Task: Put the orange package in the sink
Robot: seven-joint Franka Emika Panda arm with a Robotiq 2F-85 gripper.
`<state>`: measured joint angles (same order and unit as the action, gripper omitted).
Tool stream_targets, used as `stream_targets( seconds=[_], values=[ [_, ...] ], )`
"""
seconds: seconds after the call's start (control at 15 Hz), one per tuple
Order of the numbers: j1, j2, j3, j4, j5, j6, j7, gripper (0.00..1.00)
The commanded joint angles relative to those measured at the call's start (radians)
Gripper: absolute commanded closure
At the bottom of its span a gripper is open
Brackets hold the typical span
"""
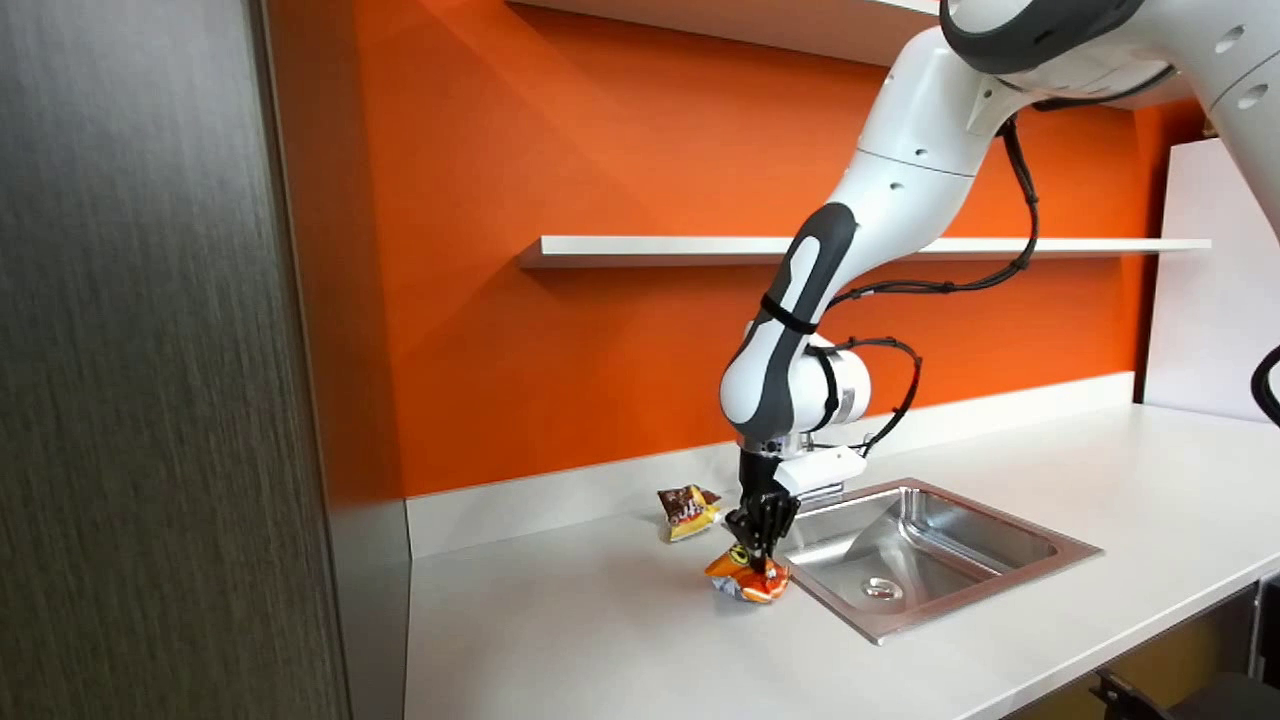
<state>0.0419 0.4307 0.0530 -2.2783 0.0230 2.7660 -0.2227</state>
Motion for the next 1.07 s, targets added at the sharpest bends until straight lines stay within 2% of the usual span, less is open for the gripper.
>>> stream_targets(
  seconds=[0.0,0.47,0.73,1.0],
  values=[
    [-0.033,-0.017,0.021,0.006,-0.009,-0.004,-0.001,0.98],
    [-0.072,-0.111,0.046,0.010,0.044,-0.026,-0.004,0.98],
    [-0.099,-0.143,0.031,0.006,0.073,-0.020,-0.009,0.98],
    [-0.156,-0.152,0.003,0.003,0.098,-0.014,-0.020,0.98]
  ],
)
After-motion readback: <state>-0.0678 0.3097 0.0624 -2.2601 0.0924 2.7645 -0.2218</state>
